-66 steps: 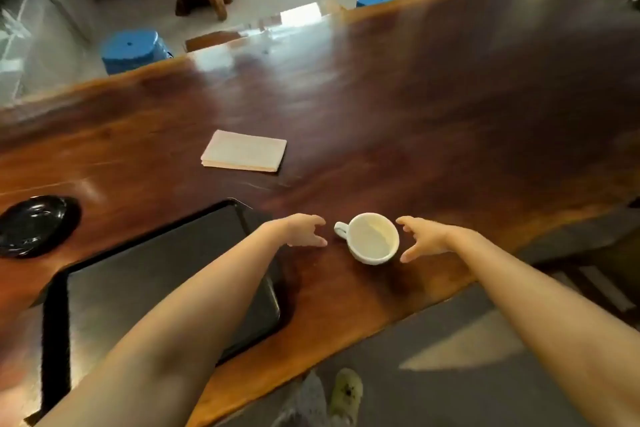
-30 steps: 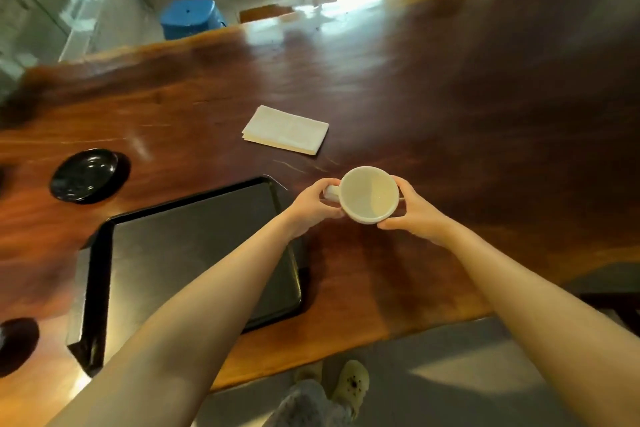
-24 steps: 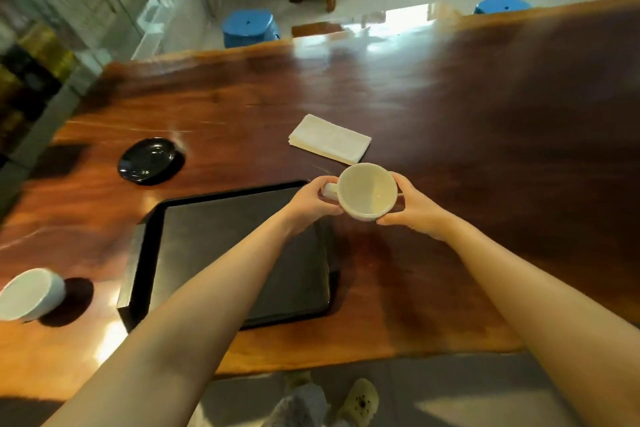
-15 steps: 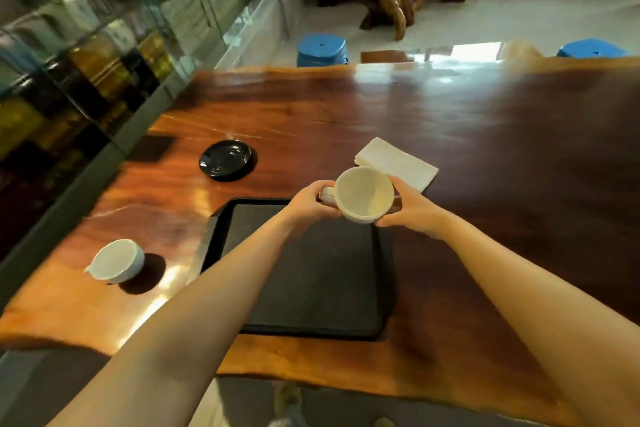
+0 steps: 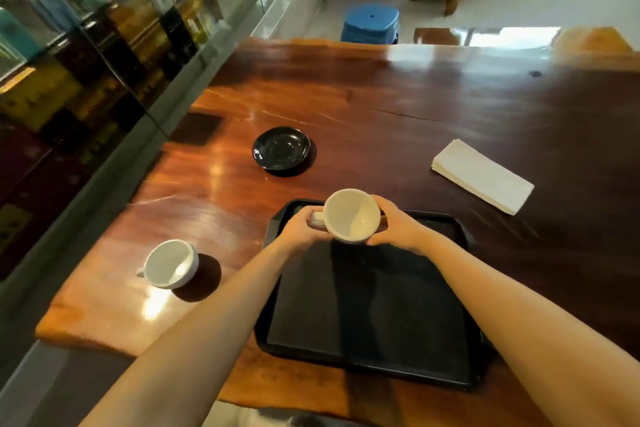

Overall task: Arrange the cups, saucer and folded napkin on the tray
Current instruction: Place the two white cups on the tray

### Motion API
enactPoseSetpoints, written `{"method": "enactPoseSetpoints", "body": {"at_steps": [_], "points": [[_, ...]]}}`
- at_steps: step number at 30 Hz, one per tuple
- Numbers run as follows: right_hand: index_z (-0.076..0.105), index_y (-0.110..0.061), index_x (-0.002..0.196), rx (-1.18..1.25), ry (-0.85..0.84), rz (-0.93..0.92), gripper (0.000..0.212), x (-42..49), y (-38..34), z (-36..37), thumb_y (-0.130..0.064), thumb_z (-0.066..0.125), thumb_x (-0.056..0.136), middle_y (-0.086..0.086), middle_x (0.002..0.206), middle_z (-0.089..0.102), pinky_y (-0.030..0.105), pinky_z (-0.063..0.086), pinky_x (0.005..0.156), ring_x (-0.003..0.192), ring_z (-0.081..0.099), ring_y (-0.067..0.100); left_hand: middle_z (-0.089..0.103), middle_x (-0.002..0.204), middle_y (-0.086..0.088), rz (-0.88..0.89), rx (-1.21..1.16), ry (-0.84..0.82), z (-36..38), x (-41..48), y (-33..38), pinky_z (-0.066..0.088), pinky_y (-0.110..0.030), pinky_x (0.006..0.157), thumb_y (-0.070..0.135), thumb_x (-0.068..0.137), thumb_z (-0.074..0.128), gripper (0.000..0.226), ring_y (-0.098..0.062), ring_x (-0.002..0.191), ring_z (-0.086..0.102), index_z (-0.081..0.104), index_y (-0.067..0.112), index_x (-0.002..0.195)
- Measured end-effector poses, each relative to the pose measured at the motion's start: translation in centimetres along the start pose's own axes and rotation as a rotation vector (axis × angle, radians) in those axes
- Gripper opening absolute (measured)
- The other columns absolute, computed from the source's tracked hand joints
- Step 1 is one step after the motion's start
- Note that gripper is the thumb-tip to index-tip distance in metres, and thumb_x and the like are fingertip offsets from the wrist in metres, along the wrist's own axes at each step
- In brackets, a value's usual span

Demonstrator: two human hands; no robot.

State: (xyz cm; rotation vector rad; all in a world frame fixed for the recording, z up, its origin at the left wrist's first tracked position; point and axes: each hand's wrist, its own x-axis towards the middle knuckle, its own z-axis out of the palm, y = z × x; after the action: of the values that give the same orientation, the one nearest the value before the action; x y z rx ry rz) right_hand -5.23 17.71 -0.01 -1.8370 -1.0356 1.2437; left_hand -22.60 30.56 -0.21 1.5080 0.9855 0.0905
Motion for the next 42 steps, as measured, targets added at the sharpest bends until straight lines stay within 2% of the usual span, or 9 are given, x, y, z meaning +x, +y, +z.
{"method": "enactPoseSetpoints", "body": {"at_steps": [3, 8, 17, 21, 26, 30, 33, 35, 42], "points": [[0.031, -0.026, 0.137, 0.0, -0.02, 0.048, 0.086, 2.0, 0.5, 1.5, 0.004, 0.073, 0.068, 0.001, 0.141, 0.035, 0.042, 0.036, 0.107, 0.129, 0.036, 0.02, 0.061, 0.115, -0.013, -0.044, -0.052, 0.051, -0.5, 1.0, -2.3, 0.05, -0.034, 0.09, -0.005, 0.069, 0.072, 0.054, -0.025, 0.105, 0.061, 0.052, 0.013, 0.116], [0.032, -0.038, 0.127, 0.016, -0.068, 0.073, 0.083, 3.7, 1.1, 2.7, 0.009, 0.069, 0.068, -0.012, 0.123, 0.04, 0.035, 0.038, 0.098, 0.121, 0.039, 0.014, 0.06, 0.106, -0.005, -0.075, -0.118, 0.085, -0.2, 1.7, -4.8, 0.049, -0.019, 0.07, -0.007, 0.069, 0.066, 0.05, -0.017, 0.094, 0.061, 0.05, 0.02, 0.109], [0.027, -0.032, 0.137, 0.013, -0.033, 0.13, 0.088, 5.0, 0.4, 3.3, 0.008, 0.07, 0.07, 0.002, 0.142, 0.033, 0.042, 0.035, 0.105, 0.127, 0.034, 0.017, 0.056, 0.095, 0.008, -0.087, -0.086, 0.066, -1.5, 3.1, -5.0, 0.045, -0.009, 0.053, -0.004, 0.07, 0.068, 0.05, -0.002, 0.081, 0.056, 0.05, 0.024, 0.107], [0.025, -0.03, 0.139, -0.021, -0.034, 0.168, 0.09, 5.2, 0.0, 3.4, 0.009, 0.069, 0.071, 0.003, 0.143, 0.031, 0.043, 0.033, 0.106, 0.127, 0.033, 0.017, 0.057, 0.114, -0.006, -0.104, -0.016, 0.076, -1.7, 3.3, -5.0, 0.045, -0.019, 0.069, -0.003, 0.07, 0.067, 0.055, -0.014, 0.091, 0.055, 0.051, 0.017, 0.118], [0.026, -0.019, 0.144, -0.132, -0.053, 0.295, 0.085, 4.8, -0.6, 2.7, 0.01, 0.066, 0.074, 0.009, 0.143, 0.037, 0.048, 0.039, 0.106, 0.128, 0.041, 0.027, 0.048, 0.135, -0.009, -0.11, 0.099, 0.075, -2.6, 2.7, -4.9, 0.045, -0.02, 0.064, -0.002, 0.077, 0.055, 0.069, -0.019, 0.098, 0.056, 0.036, 0.02, 0.14], [0.028, -0.013, 0.145, -0.392, -0.099, 0.422, 0.071, 4.8, -2.3, 1.0, -0.006, 0.064, 0.084, 0.011, 0.143, 0.042, 0.042, 0.042, 0.104, 0.126, 0.046, 0.027, 0.049, 0.134, -0.012, -0.164, 0.172, 0.021, -3.9, 2.1, -3.2, 0.053, -0.042, 0.089, 0.01, 0.082, 0.057, 0.067, -0.026, 0.095, 0.059, 0.029, 0.015, 0.143], [0.032, -0.011, 0.142, -0.509, -0.103, 0.444, 0.062, 4.2, -4.0, -0.1, -0.013, 0.061, 0.088, 0.011, 0.14, 0.044, 0.042, 0.047, 0.099, 0.123, 0.047, 0.028, 0.045, 0.136, -0.011, -0.182, 0.301, 0.011, -5.6, 1.2, -1.2, 0.056, -0.041, 0.083, 0.021, 0.083, 0.064, 0.07, -0.028, 0.107, 0.055, 0.029, 0.012, 0.143], [0.033, -0.01, 0.142, -0.571, -0.105, 0.436, 0.061, 3.6, -5.4, -0.6, -0.015, 0.061, 0.088, 0.011, 0.141, 0.042, 0.044, 0.047, 0.099, 0.123, 0.046, 0.029, 0.045, 0.139, -0.012, -0.184, 0.38, 0.024, -6.8, 0.4, 0.1, 0.057, -0.042, 0.082, 0.017, 0.085, 0.059, 0.06, -0.029, 0.114, 0.053, 0.035, 0.01, 0.139], [0.036, -0.006, 0.141, -0.727, -0.126, 0.323, 0.059, 1.9, -10.3, -0.4, -0.02, 0.061, 0.089, 0.01, 0.147, 0.037, 0.044, 0.041, 0.105, 0.13, 0.041, 0.031, 0.051, 0.133, -0.012, -0.176, 0.556, -0.017, -9.9, -3.6, 3.8, 0.055, -0.044, 0.083, 0.017, 0.09, 0.054, 0.045, -0.028, 0.109, 0.055, 0.046, 0.008, 0.133]]}}
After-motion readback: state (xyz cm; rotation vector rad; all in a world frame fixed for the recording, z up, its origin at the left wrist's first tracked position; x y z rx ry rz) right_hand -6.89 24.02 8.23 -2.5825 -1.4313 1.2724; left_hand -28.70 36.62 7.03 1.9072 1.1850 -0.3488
